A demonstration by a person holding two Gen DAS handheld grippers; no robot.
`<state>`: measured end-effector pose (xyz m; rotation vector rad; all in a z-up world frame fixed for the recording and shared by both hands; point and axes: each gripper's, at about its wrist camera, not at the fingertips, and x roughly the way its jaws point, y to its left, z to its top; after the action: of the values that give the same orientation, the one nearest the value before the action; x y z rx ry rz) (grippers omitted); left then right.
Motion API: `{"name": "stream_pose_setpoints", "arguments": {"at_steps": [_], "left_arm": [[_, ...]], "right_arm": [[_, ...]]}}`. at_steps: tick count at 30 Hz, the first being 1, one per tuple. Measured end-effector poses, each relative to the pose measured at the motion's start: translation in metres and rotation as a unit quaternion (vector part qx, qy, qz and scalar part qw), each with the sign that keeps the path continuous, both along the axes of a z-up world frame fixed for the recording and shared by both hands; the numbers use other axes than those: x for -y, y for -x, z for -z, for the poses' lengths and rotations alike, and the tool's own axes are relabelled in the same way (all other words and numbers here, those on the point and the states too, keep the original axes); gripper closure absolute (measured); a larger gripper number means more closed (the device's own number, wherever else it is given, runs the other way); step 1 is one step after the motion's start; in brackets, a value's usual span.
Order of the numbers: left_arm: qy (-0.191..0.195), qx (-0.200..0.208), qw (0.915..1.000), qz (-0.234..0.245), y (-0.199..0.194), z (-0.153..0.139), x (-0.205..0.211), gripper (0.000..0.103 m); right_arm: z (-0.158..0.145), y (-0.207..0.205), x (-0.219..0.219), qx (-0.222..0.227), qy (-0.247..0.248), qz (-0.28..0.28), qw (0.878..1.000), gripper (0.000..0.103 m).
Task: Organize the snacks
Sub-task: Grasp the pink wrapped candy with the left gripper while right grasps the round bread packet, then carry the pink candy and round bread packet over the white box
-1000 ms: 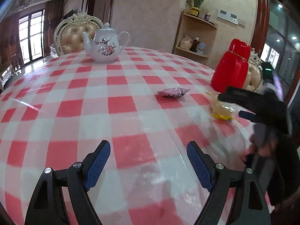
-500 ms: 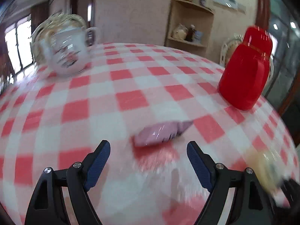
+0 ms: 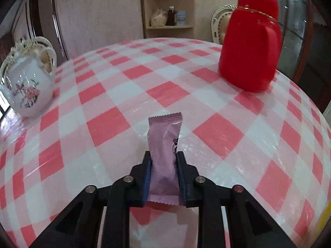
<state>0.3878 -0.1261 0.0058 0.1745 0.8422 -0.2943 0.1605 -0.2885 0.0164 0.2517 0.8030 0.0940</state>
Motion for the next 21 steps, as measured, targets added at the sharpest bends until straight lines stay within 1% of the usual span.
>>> {"name": "stream_pose_setpoints", "arguments": {"at_steps": [4, 5, 8, 9, 10, 12, 16, 21], "left_arm": [[0.011, 0.008, 0.9999, -0.003, 0.031, -0.005, -0.001, 0.080], [0.017, 0.009, 0.9998, -0.003, 0.042, -0.008, -0.002, 0.080], [0.026, 0.014, 0.9995, -0.003, 0.076, -0.016, -0.003, 0.080], [0.030, 0.013, 0.9995, -0.003, 0.085, -0.016, -0.004, 0.080], [0.034, 0.009, 0.9994, -0.004, 0.100, -0.016, -0.006, 0.080], [0.028, 0.008, 0.9995, -0.008, 0.126, -0.014, -0.010, 0.080], [0.033, -0.001, 0.9991, -0.026, 0.172, -0.011, -0.023, 0.080], [0.024, -0.008, 0.9986, -0.047, 0.230, -0.007, -0.042, 0.080]], "right_arm": [[0.000, 0.010, -0.006, 0.006, -0.001, -0.010, 1.000, 0.040], [-0.001, 0.011, -0.007, 0.008, 0.003, -0.011, 1.000, 0.040], [-0.003, 0.012, -0.012, 0.023, 0.039, -0.016, 0.999, 0.040], [-0.003, 0.013, -0.012, 0.024, 0.039, -0.016, 0.999, 0.040], [-0.003, 0.013, -0.010, 0.024, 0.031, -0.016, 0.999, 0.040], [-0.004, 0.014, -0.008, 0.027, 0.017, -0.017, 0.999, 0.040], [-0.005, 0.021, -0.015, 0.028, 0.011, -0.021, 0.999, 0.040], [-0.004, 0.036, -0.034, 0.030, 0.010, -0.040, 0.999, 0.041]]}}
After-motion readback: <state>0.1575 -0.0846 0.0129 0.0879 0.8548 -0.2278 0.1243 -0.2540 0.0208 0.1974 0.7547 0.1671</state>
